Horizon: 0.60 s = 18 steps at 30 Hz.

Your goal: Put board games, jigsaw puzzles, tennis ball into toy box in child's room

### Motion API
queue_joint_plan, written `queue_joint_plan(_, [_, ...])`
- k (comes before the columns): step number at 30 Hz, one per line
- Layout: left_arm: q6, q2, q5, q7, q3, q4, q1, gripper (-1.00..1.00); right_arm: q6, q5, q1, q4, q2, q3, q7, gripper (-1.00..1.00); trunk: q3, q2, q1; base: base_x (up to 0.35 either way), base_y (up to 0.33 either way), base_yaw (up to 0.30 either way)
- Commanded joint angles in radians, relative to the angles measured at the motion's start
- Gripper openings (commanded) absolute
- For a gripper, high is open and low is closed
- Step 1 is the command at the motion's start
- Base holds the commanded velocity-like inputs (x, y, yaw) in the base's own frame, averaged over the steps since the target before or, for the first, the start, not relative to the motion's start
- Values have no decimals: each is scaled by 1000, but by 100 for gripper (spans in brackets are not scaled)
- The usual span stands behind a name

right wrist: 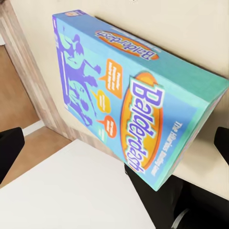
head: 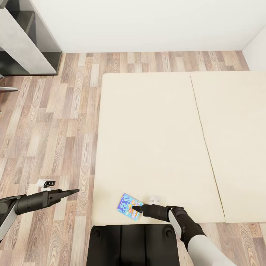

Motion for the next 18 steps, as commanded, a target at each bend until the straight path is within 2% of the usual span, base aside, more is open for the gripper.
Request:
queue_joint_plan(1, [11, 0, 0, -3, 0, 0, 0, 100, 9, -5, 0, -1, 1, -7, 3, 100, -1, -2, 1, 0, 0, 0])
queue_joint_plan(18, [11, 0, 1, -3, 0, 0, 0, 100, 8, -9, 0, -4, 0, -9, 4, 100, -9, -2, 1, 0, 0, -23])
